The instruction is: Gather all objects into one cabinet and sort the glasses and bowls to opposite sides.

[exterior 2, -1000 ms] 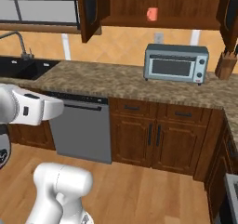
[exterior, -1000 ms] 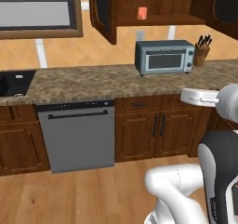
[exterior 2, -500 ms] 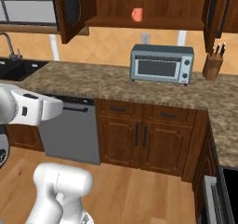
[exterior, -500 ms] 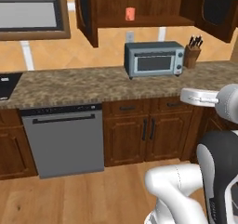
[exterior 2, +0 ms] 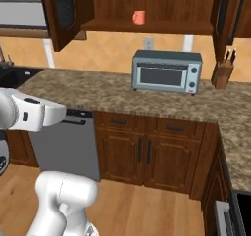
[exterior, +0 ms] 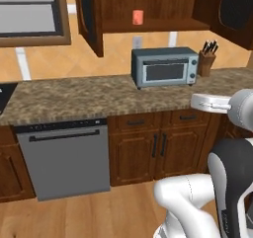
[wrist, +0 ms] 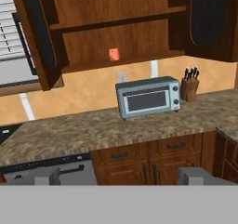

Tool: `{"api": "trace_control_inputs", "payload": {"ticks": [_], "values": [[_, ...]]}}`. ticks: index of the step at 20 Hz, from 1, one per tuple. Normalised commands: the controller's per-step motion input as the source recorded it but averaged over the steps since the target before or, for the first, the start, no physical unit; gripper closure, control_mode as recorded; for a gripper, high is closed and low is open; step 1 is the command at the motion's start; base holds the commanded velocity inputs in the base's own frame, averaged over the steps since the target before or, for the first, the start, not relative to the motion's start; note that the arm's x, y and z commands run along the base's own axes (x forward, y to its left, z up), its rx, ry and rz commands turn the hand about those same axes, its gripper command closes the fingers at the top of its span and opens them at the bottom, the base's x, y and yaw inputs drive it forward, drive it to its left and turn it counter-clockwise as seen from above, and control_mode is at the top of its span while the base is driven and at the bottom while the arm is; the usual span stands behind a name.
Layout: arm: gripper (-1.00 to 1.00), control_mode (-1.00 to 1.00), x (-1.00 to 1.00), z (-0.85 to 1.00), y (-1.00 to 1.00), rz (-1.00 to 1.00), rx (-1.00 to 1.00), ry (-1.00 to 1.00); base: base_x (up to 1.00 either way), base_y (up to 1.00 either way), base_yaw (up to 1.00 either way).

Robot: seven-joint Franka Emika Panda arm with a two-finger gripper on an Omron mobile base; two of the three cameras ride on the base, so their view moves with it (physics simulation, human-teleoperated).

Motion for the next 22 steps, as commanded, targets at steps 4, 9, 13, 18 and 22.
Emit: {"api": "trace_control_inputs", "payload": {"ticks": [4, 9, 13, 18, 22], "values": [[-1.0, 1.0, 0.0, 0.0, 0.0, 0.0, 0.0, 0.0, 0.52, -0.17, -0.05], [-1.0, 1.0, 0.0, 0.0, 0.0, 0.0, 0.0, 0.0, 0.52, -0.01, -0.01], [-1.0, 1.0, 0.0, 0.0, 0.0, 0.0, 0.0, 0.0, 0.53, -0.01, -0.01], [-1.0, 1.0, 0.0, 0.0, 0.0, 0.0, 0.0, 0.0, 0.66, -0.03, -0.05], [-1.0, 1.0, 0.0, 0.0, 0.0, 0.0, 0.0, 0.0, 0.58, 0.0, -0.04]]}}
